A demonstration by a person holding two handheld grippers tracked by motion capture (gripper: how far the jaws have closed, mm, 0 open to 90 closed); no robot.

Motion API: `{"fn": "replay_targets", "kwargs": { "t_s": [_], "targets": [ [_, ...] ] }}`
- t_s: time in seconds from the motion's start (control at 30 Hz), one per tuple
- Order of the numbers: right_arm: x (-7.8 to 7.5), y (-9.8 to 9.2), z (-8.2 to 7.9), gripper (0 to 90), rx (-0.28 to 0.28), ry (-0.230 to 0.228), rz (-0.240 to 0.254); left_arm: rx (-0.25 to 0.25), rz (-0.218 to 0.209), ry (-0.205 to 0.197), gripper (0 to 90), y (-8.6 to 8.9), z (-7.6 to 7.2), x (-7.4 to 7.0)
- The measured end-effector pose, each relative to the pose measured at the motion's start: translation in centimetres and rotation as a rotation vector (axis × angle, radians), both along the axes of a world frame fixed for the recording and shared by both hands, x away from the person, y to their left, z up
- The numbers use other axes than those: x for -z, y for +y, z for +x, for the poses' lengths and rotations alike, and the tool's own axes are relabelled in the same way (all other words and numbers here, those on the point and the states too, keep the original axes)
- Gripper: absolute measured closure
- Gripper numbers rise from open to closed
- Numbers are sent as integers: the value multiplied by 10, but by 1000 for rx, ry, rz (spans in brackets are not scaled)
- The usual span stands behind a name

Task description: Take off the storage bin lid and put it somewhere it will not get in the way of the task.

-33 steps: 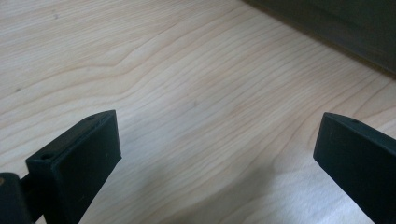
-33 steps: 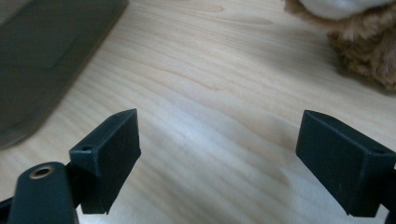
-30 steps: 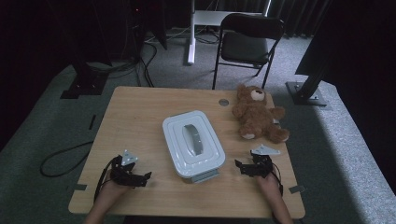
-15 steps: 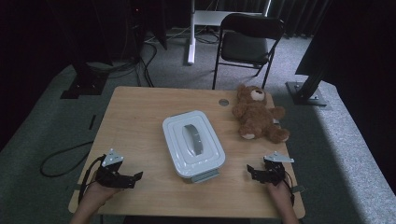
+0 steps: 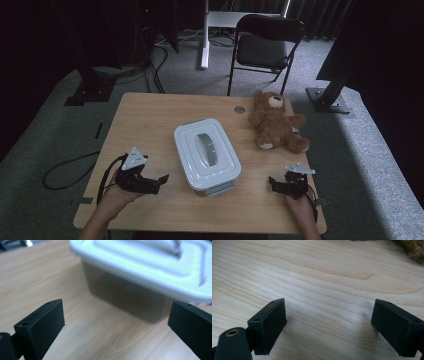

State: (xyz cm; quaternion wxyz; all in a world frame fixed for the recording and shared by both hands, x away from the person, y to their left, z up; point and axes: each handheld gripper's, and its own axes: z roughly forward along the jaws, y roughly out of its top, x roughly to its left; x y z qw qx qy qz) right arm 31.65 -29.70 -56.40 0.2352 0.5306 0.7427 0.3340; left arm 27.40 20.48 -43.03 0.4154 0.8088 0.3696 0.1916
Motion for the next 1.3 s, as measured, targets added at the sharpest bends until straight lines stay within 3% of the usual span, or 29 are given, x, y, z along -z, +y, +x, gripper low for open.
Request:
{"fn": "replay_targets", "kwargs": {
  "t_s": [0.33,0.73,1.3],
  "targets": [
    [0,0,0,119,-2,0,0,86,-29,-9,14,-39,12,-18],
    [0,0,0,119,-2,0,1,152,-45,13,14,-68,22,-18],
    [0,0,0,119,-2,1,3,168,-40,32,14,-106,38,-16]
  ]
}}
